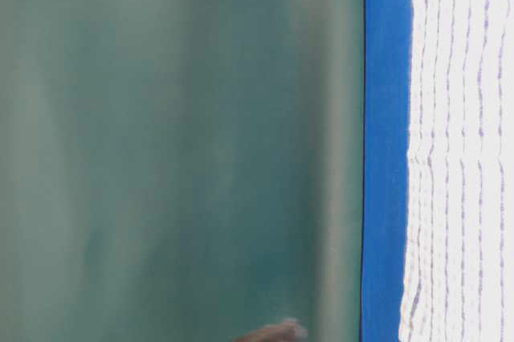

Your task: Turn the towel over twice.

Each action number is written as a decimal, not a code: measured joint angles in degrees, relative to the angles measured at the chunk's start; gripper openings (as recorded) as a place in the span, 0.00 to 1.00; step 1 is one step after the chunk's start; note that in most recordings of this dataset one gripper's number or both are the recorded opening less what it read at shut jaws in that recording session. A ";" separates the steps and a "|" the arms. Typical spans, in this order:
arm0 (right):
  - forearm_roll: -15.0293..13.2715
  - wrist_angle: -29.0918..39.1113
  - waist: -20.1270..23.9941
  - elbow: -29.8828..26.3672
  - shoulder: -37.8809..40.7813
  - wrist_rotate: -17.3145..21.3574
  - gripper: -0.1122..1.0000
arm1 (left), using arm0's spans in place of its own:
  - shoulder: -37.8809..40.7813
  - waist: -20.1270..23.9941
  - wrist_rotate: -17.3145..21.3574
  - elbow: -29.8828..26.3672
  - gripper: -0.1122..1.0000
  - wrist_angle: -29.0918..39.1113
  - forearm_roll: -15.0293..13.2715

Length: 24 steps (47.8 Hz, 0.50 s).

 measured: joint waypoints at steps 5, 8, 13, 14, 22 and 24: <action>-1.23 1.41 -0.44 0.62 -5.10 -0.09 0.67 | -4.31 1.49 0.09 0.79 0.69 0.09 0.00; -2.37 2.64 -0.97 0.62 -8.00 -0.09 0.67 | -7.03 2.37 0.18 1.58 0.69 0.09 0.00; -4.39 5.01 -1.93 0.79 -11.95 -0.09 0.67 | -12.22 3.78 0.35 3.34 0.69 0.18 0.00; -4.66 5.45 -2.29 0.88 -12.66 -0.09 0.67 | -13.01 3.96 0.44 3.60 0.69 0.26 0.00; -5.98 7.56 -4.57 2.72 -17.93 -0.09 0.67 | -21.97 5.62 -0.53 6.42 0.69 2.90 0.00; -5.98 7.65 -5.19 3.78 -19.42 -0.09 0.67 | -24.17 5.89 -0.79 7.29 0.69 3.25 0.00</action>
